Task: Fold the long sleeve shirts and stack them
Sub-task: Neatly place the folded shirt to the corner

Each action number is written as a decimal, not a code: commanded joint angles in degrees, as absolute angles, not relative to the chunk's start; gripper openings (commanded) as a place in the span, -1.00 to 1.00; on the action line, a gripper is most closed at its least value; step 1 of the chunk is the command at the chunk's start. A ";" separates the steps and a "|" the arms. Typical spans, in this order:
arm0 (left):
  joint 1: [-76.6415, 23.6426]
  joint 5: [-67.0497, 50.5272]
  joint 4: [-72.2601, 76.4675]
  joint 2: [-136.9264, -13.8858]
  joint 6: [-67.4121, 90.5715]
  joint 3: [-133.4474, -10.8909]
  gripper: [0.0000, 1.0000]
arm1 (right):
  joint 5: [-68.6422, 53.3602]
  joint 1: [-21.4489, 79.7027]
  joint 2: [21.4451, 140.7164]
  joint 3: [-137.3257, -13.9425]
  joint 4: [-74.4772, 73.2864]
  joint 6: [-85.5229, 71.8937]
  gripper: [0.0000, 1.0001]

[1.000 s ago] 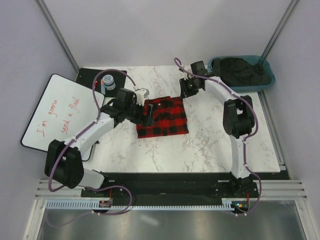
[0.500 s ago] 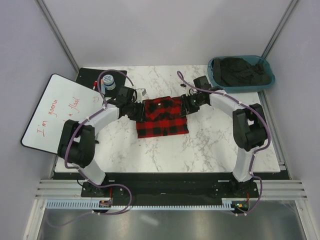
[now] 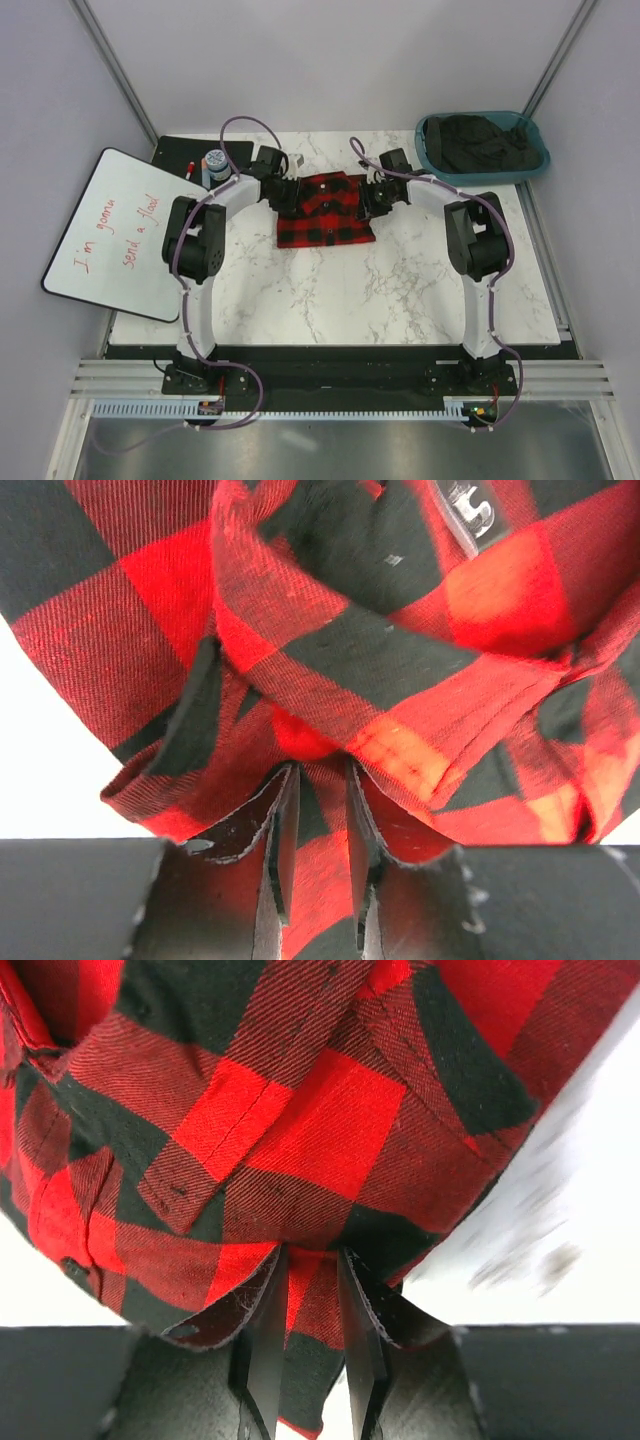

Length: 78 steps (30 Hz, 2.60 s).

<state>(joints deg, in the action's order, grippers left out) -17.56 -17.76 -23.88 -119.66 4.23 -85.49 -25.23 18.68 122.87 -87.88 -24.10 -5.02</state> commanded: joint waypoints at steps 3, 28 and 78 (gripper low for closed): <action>-16.79 -19.24 -27.50 -131.65 1.14 -108.53 -0.36 | -11.87 15.13 130.34 -97.00 -19.16 -6.86 -0.29; -32.96 -13.28 -26.19 -102.73 6.15 -71.54 -0.21 | -20.13 18.72 105.11 -72.43 -20.04 -5.27 -0.17; -17.23 -12.57 -21.97 -132.56 8.09 -107.78 -0.04 | -9.14 20.13 133.08 -99.14 -8.52 -9.76 -0.02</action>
<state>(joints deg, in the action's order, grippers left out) -17.58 -9.96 -22.20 -135.76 7.57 -109.14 -11.44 20.36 132.70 -96.86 -2.17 -10.28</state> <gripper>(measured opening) 0.428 0.481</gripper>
